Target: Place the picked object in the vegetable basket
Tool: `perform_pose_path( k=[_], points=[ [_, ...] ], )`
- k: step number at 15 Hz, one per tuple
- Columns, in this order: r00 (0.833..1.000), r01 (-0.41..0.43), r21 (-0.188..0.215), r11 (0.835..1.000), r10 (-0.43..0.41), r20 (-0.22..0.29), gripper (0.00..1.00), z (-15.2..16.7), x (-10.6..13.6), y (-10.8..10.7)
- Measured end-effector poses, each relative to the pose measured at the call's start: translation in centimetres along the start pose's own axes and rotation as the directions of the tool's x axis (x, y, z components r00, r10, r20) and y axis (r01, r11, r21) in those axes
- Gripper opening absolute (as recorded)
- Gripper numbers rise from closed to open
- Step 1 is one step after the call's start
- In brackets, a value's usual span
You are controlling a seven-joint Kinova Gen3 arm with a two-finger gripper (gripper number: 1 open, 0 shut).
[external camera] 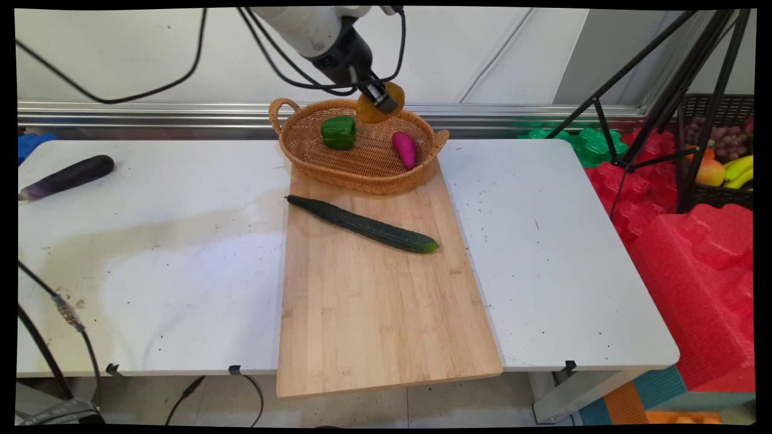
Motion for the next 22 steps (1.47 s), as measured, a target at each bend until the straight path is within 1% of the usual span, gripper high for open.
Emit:
perform_pose_path(
  k=[3, 5, 10, 16, 21, 22],
  points=[
    [0.999, -0.011, -0.013, 1.000, 0.012, 0.032, 0.00, 3.7, 0.4, -1.6],
    [0.998, -0.017, -0.038, 0.999, 0.019, 0.057, 0.00, 6.3, 0.1, -2.3],
    [0.993, -0.039, -0.107, 0.993, 0.051, 0.110, 0.00, 11.2, -1.3, -2.8],
    [0.986, -0.056, -0.164, 0.985, 0.080, 0.148, 0.00, 14.7, -2.5, -3.3],
    [0.983, -0.073, -0.199, 0.977, 0.104, 0.148, 0.00, 16.5, -3.0, -3.5],
    [0.984, -0.073, -0.203, 0.976, 0.104, 0.144, 1.00, 16.6, -3.0, -3.5]
  ],
)
